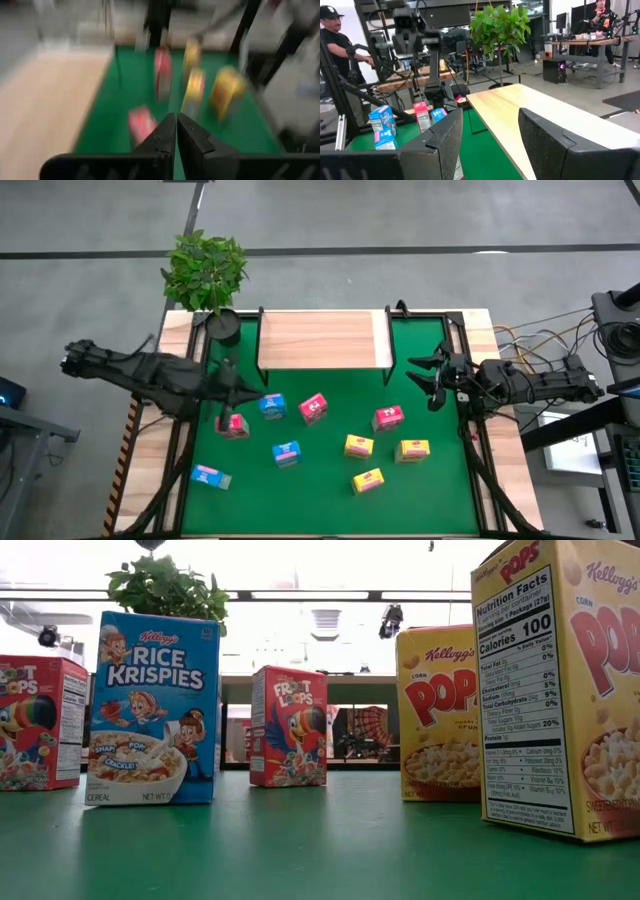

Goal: Stack cereal on shelf
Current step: Put the top blue cereal box on the shelf

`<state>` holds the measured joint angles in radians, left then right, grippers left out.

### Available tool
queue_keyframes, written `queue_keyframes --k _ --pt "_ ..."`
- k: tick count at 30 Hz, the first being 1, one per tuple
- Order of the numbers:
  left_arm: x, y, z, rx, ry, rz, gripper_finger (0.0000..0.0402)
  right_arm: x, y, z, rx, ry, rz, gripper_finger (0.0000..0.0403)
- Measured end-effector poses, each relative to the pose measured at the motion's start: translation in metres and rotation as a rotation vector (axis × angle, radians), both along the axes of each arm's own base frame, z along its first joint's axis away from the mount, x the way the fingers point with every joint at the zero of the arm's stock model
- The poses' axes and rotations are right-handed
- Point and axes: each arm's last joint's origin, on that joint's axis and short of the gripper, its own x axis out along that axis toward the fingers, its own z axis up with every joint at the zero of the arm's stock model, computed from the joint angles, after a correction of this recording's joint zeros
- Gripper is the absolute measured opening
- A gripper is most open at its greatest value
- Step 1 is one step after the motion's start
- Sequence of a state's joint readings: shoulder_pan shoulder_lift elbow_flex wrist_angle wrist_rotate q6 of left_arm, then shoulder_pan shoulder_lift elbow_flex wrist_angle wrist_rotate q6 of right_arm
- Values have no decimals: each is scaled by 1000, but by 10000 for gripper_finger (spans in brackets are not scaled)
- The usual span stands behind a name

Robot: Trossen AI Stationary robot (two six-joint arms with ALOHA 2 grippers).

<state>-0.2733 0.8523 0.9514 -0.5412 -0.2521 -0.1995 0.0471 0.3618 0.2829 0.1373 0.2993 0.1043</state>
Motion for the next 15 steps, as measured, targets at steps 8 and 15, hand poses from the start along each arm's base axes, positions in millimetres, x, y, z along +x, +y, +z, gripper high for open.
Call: queue_keyframes --k 8,15 --pt "44 -13 -20 6 412 67 0 0 0 -1 -2 7 0 183" --pt "73 -19 -38 50 703 114 53 0 0 -1 -4 8 -1 183"
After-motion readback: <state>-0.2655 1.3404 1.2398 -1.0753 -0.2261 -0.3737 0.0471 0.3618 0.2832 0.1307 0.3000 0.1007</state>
